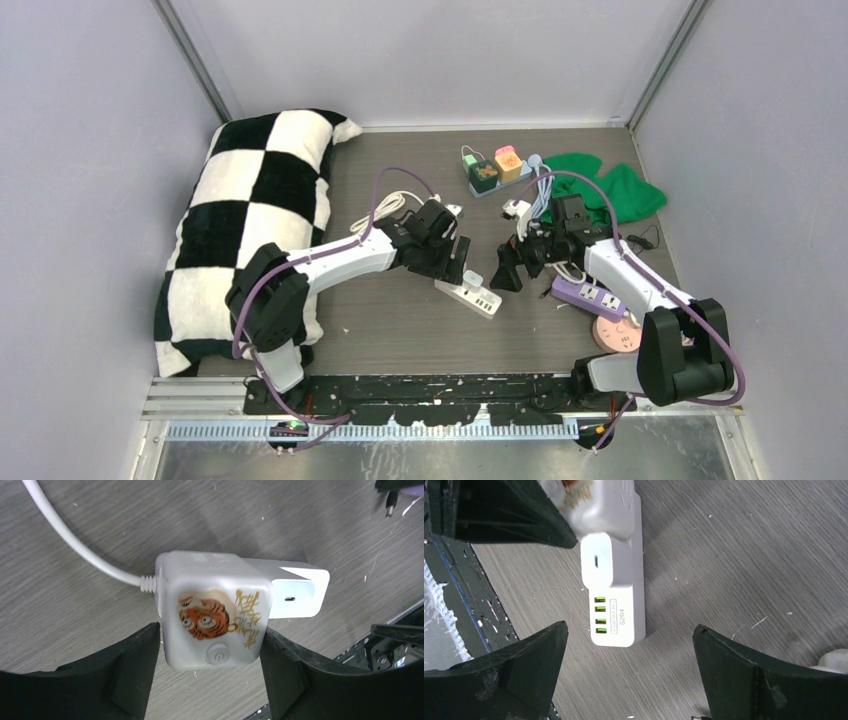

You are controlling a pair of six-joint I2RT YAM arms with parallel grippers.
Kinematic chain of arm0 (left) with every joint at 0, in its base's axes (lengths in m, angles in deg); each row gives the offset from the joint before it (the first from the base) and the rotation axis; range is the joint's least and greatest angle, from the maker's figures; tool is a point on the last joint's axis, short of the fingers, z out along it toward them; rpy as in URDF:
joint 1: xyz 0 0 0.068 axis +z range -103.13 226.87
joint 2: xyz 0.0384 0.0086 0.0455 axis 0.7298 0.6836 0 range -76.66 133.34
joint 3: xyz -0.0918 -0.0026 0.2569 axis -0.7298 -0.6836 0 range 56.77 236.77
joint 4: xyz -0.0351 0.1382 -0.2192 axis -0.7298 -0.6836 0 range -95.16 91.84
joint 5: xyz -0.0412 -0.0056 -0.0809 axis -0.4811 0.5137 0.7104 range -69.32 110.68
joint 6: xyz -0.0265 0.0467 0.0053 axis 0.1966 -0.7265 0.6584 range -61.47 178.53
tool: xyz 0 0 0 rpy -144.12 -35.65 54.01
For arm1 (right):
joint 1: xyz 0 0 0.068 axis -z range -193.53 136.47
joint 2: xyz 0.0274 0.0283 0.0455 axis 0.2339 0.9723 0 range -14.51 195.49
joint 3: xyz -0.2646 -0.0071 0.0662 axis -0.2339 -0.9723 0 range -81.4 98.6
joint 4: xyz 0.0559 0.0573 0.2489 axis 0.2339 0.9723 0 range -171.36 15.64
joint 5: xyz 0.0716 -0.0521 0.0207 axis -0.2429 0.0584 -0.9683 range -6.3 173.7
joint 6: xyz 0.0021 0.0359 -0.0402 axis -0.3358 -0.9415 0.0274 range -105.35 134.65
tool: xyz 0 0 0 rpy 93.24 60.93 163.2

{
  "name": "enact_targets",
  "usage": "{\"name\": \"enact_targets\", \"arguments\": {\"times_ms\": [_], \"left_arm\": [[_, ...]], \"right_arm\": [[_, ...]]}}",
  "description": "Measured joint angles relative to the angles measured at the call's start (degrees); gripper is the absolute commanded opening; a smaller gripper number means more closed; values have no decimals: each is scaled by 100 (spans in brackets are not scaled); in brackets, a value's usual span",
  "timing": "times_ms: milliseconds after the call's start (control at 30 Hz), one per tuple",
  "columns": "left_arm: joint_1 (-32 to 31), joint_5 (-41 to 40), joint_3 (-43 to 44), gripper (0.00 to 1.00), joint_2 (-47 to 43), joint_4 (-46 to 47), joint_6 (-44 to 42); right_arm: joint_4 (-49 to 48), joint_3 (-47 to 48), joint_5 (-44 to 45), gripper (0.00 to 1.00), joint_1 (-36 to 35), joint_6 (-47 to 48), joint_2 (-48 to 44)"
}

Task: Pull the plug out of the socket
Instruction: Move the socket to the center of the board.

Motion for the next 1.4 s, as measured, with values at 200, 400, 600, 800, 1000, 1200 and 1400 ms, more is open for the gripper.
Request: {"name": "enact_targets", "arguments": {"times_ms": [200,400,600,800,1000,1200,1400], "left_arm": [[-33,70,0,77,0,-232,17],[-33,103,-2,81,-26,-269,-22],[-33,116,-151,82,-503,-216,-144],[-33,-2,-619,100,-1342,96,-372],[70,-278,-1231,100,-2041,509,-350],[321,-876,-2059,100,-2804,955,59],[533,-1182,-2636,100,-3281,1414,752]], "right_arm": [[-57,-2,35,100,-22,-42,4],[-63,-11,7,100,-22,-44,52],[-59,-70,9,100,-120,-4,55],[-72,-96,177,100,-514,-9,55],[-188,-96,660,96,-1034,-175,90],[-225,70,1176,86,-1502,-348,321],[-306,376,1593,73,-1834,-538,654]]}}
